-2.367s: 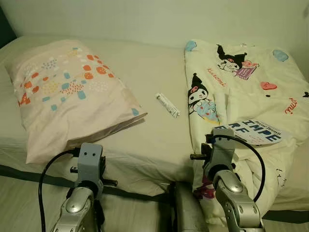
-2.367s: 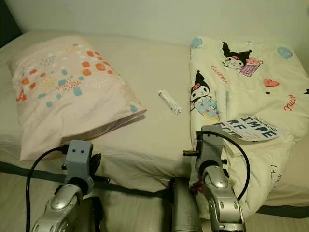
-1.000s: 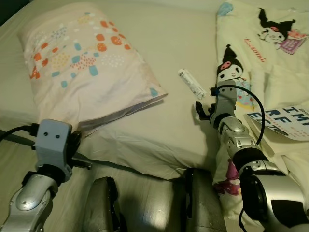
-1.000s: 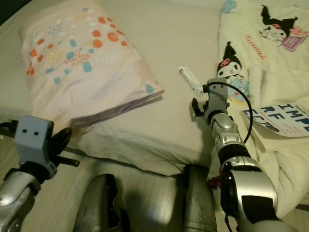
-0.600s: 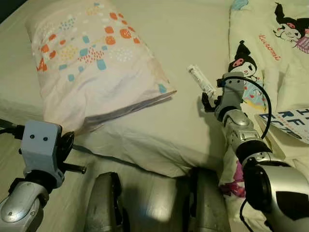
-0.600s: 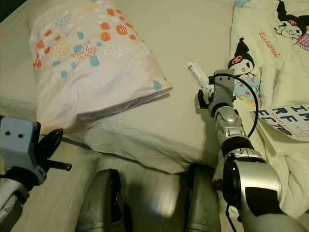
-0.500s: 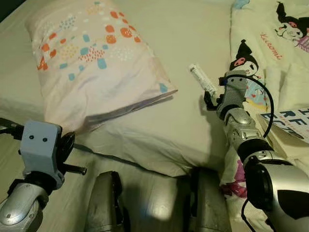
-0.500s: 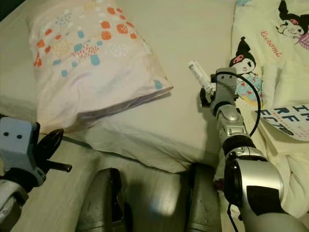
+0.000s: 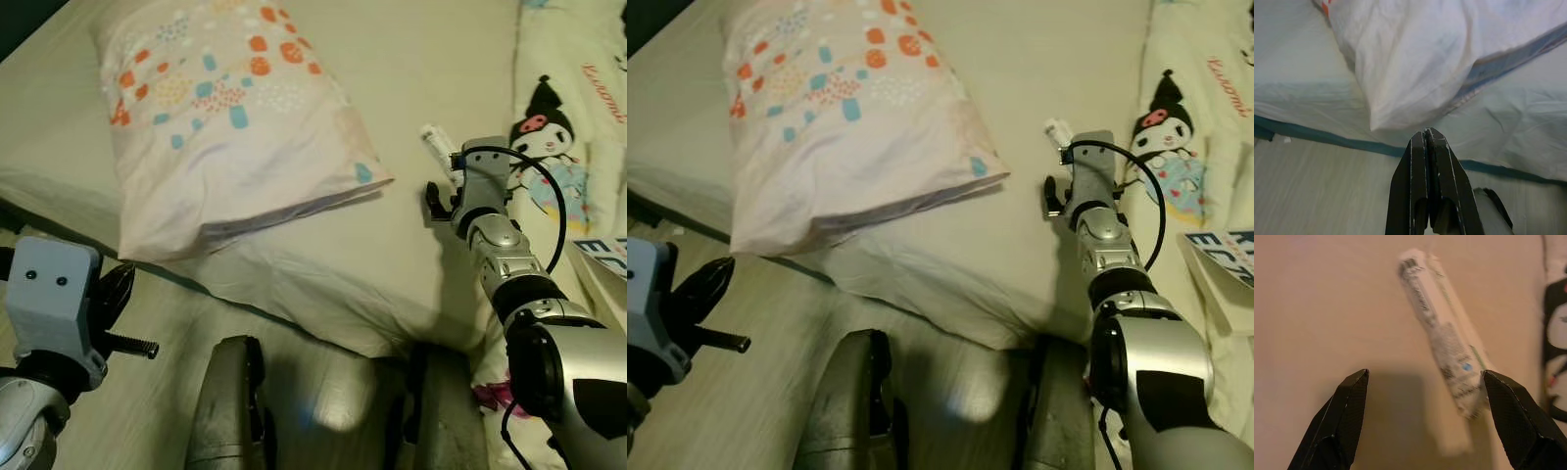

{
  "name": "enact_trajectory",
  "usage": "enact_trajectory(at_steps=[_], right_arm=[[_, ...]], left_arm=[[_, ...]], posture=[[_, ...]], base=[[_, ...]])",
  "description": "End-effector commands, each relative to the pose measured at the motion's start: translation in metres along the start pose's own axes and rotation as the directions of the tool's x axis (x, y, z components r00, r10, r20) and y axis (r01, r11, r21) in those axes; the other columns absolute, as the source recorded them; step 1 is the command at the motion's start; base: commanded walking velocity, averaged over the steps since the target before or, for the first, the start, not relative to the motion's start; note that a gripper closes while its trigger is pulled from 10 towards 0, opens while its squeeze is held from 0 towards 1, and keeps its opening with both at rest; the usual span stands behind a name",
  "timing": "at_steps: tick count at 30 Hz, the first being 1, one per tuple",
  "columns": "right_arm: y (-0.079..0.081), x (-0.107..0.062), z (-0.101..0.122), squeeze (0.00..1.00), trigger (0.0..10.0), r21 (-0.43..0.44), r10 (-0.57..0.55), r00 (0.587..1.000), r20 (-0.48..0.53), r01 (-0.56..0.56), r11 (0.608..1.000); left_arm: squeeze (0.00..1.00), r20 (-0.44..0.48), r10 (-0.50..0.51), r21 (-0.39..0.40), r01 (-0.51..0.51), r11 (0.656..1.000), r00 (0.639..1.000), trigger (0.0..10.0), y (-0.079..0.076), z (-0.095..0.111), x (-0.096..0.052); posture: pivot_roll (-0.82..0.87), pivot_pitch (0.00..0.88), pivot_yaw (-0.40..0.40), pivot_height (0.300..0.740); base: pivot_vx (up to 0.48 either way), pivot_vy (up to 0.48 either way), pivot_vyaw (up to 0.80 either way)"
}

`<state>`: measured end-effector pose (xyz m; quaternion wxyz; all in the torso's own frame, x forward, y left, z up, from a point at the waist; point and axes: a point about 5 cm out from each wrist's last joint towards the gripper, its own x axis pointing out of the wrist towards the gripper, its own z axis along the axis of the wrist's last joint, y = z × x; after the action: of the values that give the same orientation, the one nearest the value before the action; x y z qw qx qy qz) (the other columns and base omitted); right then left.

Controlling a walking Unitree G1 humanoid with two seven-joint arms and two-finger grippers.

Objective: Clean up the room

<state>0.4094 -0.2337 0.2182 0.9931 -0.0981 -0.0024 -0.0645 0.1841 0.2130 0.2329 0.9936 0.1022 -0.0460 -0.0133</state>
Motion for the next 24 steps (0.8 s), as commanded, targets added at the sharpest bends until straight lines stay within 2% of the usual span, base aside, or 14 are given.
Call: enact_trajectory(at_steps=[1,5,6,15,16,18,21,24], right_arm=[[-0.006,-0.001,-0.007,0.0,10.0,-0.021,-0.016,0.999,-0.036,0.015,1.0],[-0.008,-0.002,-0.008,0.0,10.0,-0.03,-0.027,0.999,-0.042,0.026,0.999],[-0.014,-0.003,-0.011,0.0,10.0,-0.05,-0.052,0.997,-0.05,0.05,0.998],[-0.025,-0.005,-0.013,0.0,10.0,-0.074,-0.095,0.994,-0.054,0.091,0.993],[-0.03,-0.006,-0.013,0.0,10.0,-0.083,-0.12,0.991,-0.054,0.115,0.99],[-0.03,-0.006,-0.013,0.0,10.0,-0.083,-0.12,0.991,-0.054,0.115,0.99],[-0.041,-0.007,-0.013,0.0,10.0,-0.075,-0.166,0.985,-0.05,0.163,0.984],[-0.043,-0.007,-0.012,0.0,10.0,-0.068,-0.17,0.984,-0.046,0.167,0.984]], left_arm=[[0.0,-0.014,-0.024,0.028,0.024,0.999,1.0,10.0,0.0,0.003,-0.007],[0.0,-0.019,-0.032,0.03,0.032,0.999,0.999,10.0,0.0,0.004,-0.009],[0.0,-0.028,-0.039,0.032,0.04,0.999,0.999,10.0,0.0,0.005,-0.011],[0.0,-0.042,-0.048,0.028,0.049,0.998,0.998,10.0,0.0,0.006,-0.012],[0.0,-0.046,-0.05,0.026,0.051,0.998,0.998,10.0,0.0,0.006,-0.012],[0.0,-0.046,-0.05,0.026,0.051,0.998,0.998,10.0,0.0,0.006,-0.012],[0.0,-0.055,-0.05,0.02,0.051,0.998,0.997,10.0,0.001,0.005,-0.012],[0.0,-0.059,-0.049,0.02,0.05,0.999,0.997,10.0,0.001,0.004,-0.012]], posture=[[0.44,0.452,0.113,0.546],[0.44,0.452,0.117,0.546],[0.44,0.453,0.123,0.546],[0.44,0.455,0.13,0.546],[0.44,0.455,0.131,0.546],[0.44,0.455,0.131,0.546],[0.44,0.454,0.131,0.546],[0.44,0.453,0.129,0.546]], base=[[0.0,0.0,0.0],[0.0,0.0,0.0],[0.0,0.0,0.0],[0.0,0.0,0.0],[0.0,0.0,0.0],[0.0,0.0,0.0],[0.0,0.0,0.0],[0.0,0.0,0.0]])
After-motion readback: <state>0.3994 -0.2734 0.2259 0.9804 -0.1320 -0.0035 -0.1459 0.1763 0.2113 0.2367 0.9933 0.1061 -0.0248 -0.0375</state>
